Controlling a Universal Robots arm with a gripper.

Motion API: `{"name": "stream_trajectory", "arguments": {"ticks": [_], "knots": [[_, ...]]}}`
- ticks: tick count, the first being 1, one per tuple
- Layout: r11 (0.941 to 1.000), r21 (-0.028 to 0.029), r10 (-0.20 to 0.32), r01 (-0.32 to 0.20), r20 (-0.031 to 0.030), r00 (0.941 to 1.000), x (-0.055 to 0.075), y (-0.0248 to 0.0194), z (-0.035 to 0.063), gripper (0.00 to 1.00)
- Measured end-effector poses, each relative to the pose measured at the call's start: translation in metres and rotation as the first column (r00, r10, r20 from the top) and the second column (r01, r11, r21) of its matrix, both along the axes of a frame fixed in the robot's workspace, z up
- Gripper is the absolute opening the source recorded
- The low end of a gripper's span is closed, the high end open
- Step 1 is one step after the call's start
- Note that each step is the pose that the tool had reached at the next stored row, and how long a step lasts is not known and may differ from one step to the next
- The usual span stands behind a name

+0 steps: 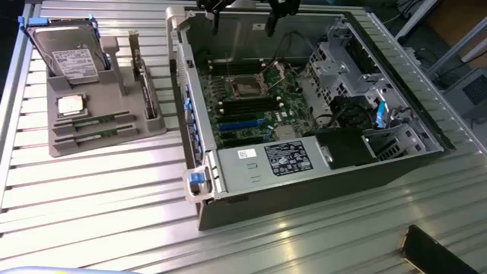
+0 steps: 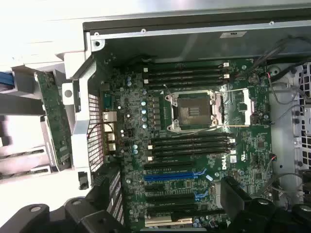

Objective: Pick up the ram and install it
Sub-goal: 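Reach for the ram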

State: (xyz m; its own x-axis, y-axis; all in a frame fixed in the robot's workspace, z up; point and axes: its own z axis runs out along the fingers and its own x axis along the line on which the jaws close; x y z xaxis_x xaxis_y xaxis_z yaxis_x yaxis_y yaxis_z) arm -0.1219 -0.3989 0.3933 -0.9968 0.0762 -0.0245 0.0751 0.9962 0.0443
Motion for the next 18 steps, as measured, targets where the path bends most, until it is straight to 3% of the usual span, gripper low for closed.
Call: {"name": "stream_trajectory", "arguments": {"ticks": [2,18], "knots": [[1.0000,0.0000,0.000,0.000,0.0000,1.0000,-0.0072,0.0000,0.0000,0.99],[1.0000,0.0000,0.000,0.000,0.0000,1.0000,-0.0143,0.0000,0.0000,0.99]]}}
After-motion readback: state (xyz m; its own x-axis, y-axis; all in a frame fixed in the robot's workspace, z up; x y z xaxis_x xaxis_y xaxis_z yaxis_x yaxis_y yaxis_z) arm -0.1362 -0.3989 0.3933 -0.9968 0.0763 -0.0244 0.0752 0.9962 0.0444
